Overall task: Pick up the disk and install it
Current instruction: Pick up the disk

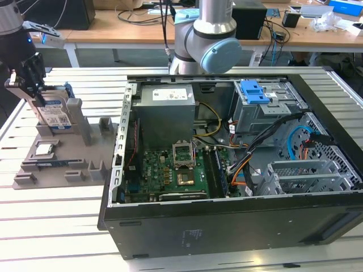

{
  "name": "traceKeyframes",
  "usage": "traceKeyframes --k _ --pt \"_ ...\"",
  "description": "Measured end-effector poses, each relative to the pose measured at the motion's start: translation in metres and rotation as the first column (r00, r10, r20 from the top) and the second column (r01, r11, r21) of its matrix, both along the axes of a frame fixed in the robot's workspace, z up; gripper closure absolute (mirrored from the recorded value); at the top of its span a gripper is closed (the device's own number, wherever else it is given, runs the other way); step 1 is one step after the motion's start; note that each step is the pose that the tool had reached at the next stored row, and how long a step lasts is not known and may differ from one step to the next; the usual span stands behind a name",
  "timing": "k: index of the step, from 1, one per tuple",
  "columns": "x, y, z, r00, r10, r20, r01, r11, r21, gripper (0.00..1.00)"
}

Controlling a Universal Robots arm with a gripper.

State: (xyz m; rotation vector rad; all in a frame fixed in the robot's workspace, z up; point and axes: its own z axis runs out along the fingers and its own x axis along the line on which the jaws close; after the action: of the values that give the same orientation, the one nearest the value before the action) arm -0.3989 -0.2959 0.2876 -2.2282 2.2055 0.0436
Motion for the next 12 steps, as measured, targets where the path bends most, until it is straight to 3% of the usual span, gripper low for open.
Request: traceKeyframes --k 12 --pt "0.0000 0.0000 0.0000 1.0000 0.002 0.0000 -0.002 1.0000 0.0000 0.63"
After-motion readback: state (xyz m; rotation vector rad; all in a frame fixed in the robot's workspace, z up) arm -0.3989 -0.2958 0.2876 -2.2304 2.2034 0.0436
